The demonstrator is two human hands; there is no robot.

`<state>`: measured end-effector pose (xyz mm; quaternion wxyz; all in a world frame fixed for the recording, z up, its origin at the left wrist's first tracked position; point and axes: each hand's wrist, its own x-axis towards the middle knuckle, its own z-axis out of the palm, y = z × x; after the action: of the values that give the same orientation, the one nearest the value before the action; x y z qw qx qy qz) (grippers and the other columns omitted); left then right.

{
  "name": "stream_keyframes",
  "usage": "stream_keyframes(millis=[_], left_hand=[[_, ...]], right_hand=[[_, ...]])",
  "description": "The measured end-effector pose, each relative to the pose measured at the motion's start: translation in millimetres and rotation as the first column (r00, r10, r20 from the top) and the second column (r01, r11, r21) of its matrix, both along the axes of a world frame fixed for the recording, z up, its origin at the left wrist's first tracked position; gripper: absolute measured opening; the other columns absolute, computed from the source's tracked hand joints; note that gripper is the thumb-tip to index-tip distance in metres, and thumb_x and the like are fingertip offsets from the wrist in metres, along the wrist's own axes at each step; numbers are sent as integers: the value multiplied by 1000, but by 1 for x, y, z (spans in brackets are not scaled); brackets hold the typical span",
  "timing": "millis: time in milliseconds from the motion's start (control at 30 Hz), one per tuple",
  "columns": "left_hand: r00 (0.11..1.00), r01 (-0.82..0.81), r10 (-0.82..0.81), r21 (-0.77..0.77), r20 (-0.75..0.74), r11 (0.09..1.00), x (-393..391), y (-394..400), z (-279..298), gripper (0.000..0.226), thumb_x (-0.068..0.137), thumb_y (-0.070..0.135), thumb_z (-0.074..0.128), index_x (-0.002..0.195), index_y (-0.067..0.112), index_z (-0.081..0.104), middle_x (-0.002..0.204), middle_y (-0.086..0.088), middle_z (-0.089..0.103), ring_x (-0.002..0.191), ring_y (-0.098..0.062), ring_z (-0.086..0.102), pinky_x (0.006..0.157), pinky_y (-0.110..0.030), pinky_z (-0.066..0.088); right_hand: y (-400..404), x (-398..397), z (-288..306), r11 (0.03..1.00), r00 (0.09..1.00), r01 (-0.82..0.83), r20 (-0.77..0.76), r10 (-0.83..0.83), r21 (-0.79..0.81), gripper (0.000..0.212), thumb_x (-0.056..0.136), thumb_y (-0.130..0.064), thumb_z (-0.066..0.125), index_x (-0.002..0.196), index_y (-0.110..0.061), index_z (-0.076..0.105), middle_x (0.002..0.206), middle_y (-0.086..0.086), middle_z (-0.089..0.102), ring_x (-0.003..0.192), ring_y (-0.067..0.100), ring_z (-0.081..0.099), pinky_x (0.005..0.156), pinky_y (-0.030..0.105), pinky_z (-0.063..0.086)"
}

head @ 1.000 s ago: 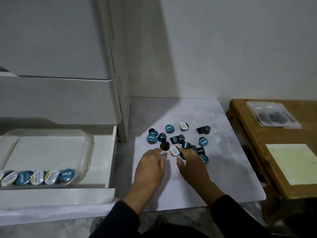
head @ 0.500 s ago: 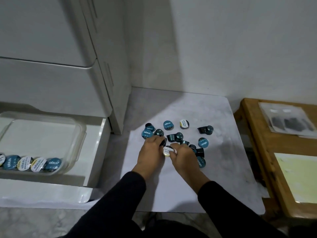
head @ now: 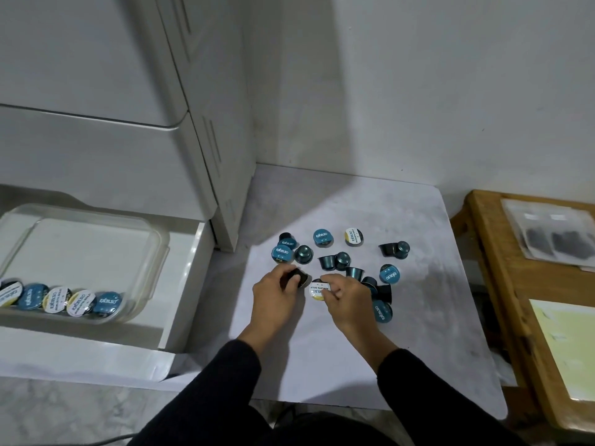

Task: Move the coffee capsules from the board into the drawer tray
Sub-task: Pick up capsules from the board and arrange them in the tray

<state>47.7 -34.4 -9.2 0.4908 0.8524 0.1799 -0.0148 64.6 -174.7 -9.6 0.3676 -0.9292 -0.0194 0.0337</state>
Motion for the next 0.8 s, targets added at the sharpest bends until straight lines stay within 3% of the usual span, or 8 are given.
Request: stream_keyframes(millis=[100, 200, 333, 400, 567, 633, 733, 800], left_hand=[[999, -36, 34, -52, -39, 998, -8, 2, -2, 18, 93, 21, 50, 102, 20, 66, 94, 9, 67, 91, -9, 58, 70, -5, 28], [997, -65, 64, -2, -37, 998, -10, 5, -3, 21, 94, 21, 48, 105, 18, 66, 103, 3, 70, 90, -8, 56, 72, -4, 27], [998, -68, 68, 13, -3, 998, -13, 4, 3, 22, 84, 33, 62, 104, 23, 65, 99, 5, 65, 84, -3, 56, 71, -7, 34], [998, -52, 52, -1, 19, 999, -16, 2, 5, 23, 76, 31, 70, 98, 26, 65, 94, 9, 59, 79, 1, 52, 66, -1, 33], [997, -70, 70, -7, 36, 998, -13, 4, 0, 13, 83, 19, 65, 95, 21, 70, 94, 3, 66, 86, -10, 64, 76, -8, 39], [994, -106, 107, -63, 20, 992, -12, 5, 1, 11, 84, 14, 62, 89, 20, 71, 88, 5, 69, 80, -8, 65, 69, 1, 39], [987, -160, 162, -140, -2, 977, -12, 5, 6, 15, 86, 11, 60, 85, 20, 71, 79, 11, 69, 77, -5, 65, 67, 5, 38], [985, -171, 175, -169, 8, 971, -11, 4, 12, 17, 87, 10, 59, 86, 21, 72, 80, 12, 68, 77, 1, 63, 67, 6, 39]], right_hand=[[1, 0, 0, 1000, 1000, 22, 5, -22, 22, 27, 76, -2, 65, 100, -11, 71, 83, 18, 67, 79, 31, 63, 78, 38, 52], [1, -1, -1, 997, 999, 48, -1, -48, 52, 27, 74, -1, 66, 100, -11, 71, 83, 17, 68, 79, 29, 64, 79, 39, 53], [2, -1, -3, 991, 995, 87, -58, -81, 100, 27, 74, -3, 67, 100, -12, 71, 84, 15, 70, 79, 27, 66, 80, 40, 53], [2, -2, -1, 987, 992, 103, -91, -92, 122, 27, 75, -3, 66, 100, -12, 71, 86, 14, 71, 80, 25, 65, 81, 37, 53], [-1, -5, -1, 969, 980, 137, -170, -103, 206, 24, 77, -2, 65, 97, -13, 72, 87, 11, 71, 79, 22, 66, 78, 37, 55], [-1, -4, -2, 960, 976, 159, -183, -118, 229, 22, 78, 1, 63, 94, -11, 72, 91, 12, 72, 78, 20, 67, 75, 29, 55], [-3, -2, 3, 950, 974, 181, -177, -139, 255, 17, 80, 5, 60, 89, -3, 72, 89, 13, 72, 72, 13, 64, 62, 6, 47], [-4, 1, 10, 937, 974, 193, -175, -146, 293, 16, 82, 7, 58, 90, 2, 71, 87, 13, 70, 63, 1, 63, 56, 2, 44]])
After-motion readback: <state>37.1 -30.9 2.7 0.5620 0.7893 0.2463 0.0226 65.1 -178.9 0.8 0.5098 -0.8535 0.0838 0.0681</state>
